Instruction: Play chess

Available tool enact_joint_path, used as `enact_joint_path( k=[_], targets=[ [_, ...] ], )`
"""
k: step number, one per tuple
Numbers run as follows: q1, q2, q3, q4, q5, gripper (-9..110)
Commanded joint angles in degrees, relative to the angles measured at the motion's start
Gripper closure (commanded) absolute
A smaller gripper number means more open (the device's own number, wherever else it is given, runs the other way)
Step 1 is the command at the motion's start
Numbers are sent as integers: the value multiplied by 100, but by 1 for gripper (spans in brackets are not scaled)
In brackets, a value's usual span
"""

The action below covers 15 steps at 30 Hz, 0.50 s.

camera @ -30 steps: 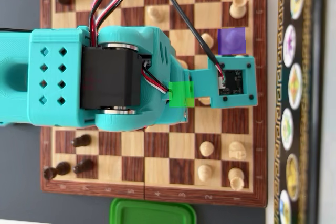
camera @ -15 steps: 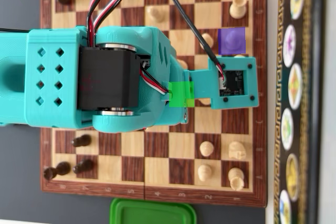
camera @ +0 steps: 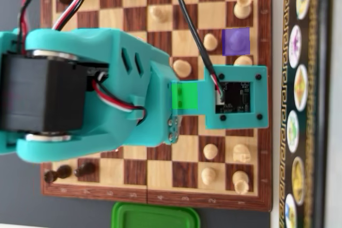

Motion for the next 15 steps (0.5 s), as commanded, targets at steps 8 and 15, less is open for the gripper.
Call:
enact_joint_path(
  k=[8, 15],
  targets=[
    [976, 1441, 396, 141, -457, 98],
    [2127, 1617, 413, 149, -1090, 98]
  ],
)
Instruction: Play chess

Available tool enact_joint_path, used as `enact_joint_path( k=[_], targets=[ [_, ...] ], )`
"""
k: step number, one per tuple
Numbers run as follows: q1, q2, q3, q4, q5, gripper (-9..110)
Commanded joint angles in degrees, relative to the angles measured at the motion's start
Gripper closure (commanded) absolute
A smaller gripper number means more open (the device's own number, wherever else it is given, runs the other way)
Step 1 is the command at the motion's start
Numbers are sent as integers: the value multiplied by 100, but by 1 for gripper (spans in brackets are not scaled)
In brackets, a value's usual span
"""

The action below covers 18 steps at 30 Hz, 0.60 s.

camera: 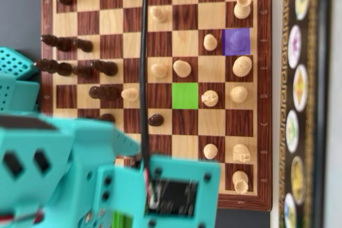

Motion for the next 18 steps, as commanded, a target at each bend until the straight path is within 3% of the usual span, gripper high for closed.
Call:
enact_joint_path(
  k=[1, 7, 18],
  targets=[
    [668, 255, -9, 26, -334, 98],
    [1564, 53, 387, -97, -738, 98],
    [1696, -1415, -193, -642, -967, 98]
  ],
)
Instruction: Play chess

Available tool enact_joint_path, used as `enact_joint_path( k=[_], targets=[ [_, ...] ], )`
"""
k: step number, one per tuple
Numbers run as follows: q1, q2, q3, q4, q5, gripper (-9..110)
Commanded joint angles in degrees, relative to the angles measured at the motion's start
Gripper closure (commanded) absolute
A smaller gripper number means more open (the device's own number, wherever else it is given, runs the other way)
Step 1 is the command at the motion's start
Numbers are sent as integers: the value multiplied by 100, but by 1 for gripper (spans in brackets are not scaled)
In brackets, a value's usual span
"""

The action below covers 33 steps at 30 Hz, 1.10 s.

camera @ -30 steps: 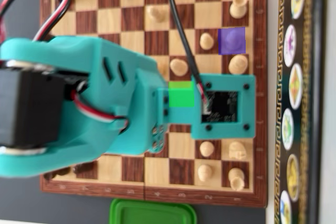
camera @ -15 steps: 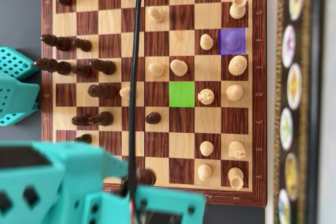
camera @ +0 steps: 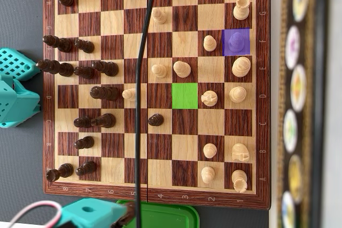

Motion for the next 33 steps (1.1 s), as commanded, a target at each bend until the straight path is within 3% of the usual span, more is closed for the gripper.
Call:
enact_joint_path(
  k=[1, 15, 20, 33],
  targets=[
    [97, -149, -650, -70, -53, 98],
    [211, -1441, -1916, -35, -299, 97],
    [123, -1397, -1890, -18, -299, 88],
    [-220, -905, -1881, 316, -299, 99]
  ],
)
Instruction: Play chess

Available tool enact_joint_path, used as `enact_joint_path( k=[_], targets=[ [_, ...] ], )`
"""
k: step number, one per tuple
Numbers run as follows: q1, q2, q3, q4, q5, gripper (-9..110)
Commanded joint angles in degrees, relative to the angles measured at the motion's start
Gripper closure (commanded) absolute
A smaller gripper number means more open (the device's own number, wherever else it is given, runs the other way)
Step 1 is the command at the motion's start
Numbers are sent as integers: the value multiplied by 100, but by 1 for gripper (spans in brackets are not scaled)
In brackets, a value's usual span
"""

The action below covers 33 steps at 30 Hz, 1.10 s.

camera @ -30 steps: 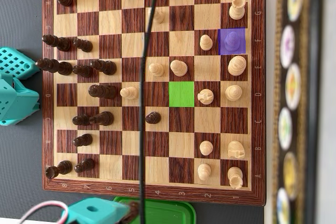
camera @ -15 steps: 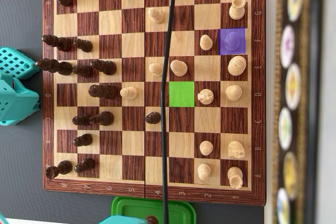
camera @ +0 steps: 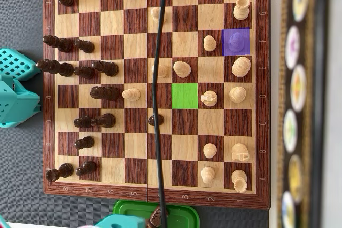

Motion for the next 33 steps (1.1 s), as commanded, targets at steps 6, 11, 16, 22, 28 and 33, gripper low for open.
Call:
enact_joint_path(
  k=[6, 11, 16, 22, 28, 33],
  targets=[
    [-334, 1354, -255, 185, -18, 99],
    [-475, 2294, 527, 88, 53, 99],
    [-738, 3331, 1670, -237, 378, 99],
    [-1283, 4298, 2856, -642, 923, 99],
    [-1828, 4904, 3489, -765, 1468, 99],
    [-2391, 5309, 3876, -1151, 1811, 99]
  ],
)
